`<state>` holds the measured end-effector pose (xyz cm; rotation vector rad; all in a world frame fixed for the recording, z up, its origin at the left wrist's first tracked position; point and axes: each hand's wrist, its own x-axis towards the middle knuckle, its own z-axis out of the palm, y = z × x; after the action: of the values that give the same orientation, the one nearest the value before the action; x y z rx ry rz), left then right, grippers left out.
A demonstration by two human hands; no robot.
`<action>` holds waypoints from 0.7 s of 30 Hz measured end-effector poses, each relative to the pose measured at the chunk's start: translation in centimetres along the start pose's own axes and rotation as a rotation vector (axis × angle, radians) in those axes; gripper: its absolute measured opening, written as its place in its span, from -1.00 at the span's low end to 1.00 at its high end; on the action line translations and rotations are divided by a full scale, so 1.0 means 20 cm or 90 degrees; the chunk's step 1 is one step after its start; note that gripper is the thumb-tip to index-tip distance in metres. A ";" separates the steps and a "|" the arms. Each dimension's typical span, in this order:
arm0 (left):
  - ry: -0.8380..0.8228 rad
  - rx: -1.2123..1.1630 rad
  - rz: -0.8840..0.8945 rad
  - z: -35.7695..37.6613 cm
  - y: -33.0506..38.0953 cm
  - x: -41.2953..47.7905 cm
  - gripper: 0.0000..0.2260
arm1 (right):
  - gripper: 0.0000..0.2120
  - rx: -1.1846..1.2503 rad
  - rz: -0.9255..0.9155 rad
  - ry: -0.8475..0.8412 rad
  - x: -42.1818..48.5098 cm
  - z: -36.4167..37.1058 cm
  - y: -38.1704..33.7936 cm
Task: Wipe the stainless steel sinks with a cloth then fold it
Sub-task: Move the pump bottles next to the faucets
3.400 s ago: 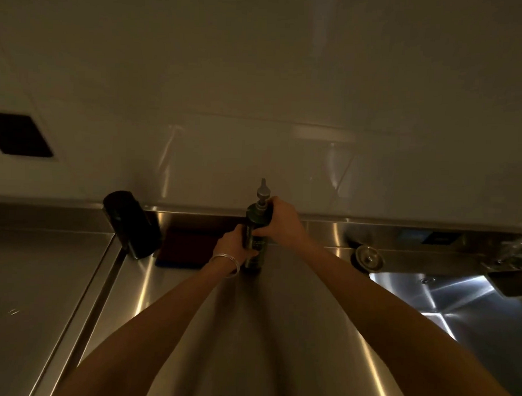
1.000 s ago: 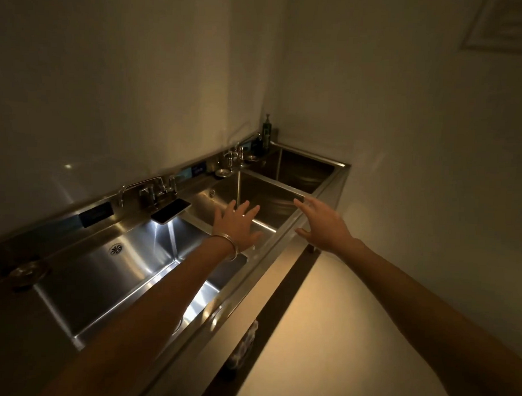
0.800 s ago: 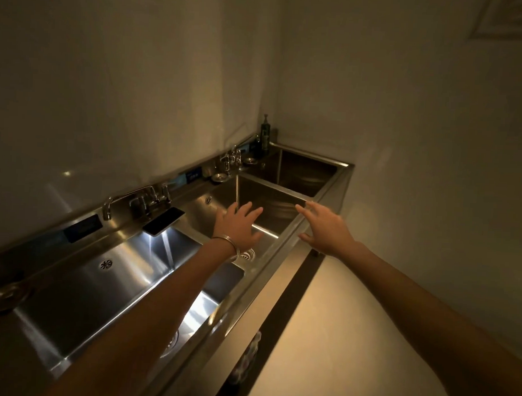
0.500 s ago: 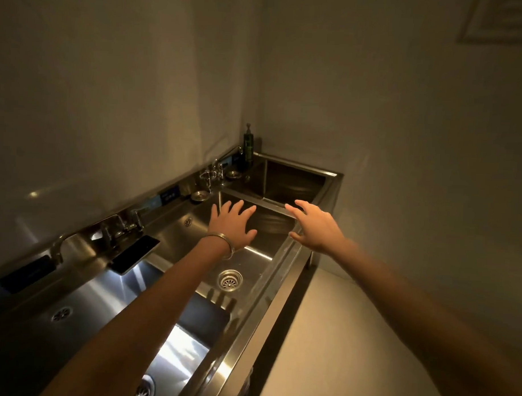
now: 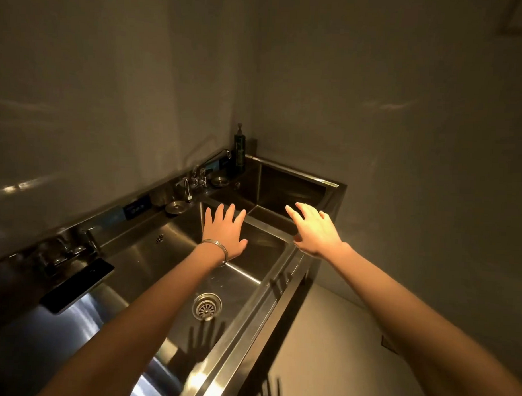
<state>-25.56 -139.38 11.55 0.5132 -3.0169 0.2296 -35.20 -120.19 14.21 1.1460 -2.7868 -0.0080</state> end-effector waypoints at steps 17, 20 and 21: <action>-0.079 -0.091 -0.128 0.48 0.61 0.60 -0.38 | -0.37 0.031 -0.146 -0.022 0.54 0.61 0.66; -0.111 -0.083 -0.141 0.58 0.62 0.65 -0.38 | -0.39 0.033 -0.167 -0.036 0.64 0.73 0.69; -0.117 -0.079 -0.141 0.61 0.62 0.69 -0.39 | -0.40 0.036 -0.172 -0.038 0.69 0.76 0.70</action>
<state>-43.16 -134.26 -0.81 0.8941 -3.0850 -0.0203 -56.51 -120.64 1.40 1.5525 -2.6741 0.0101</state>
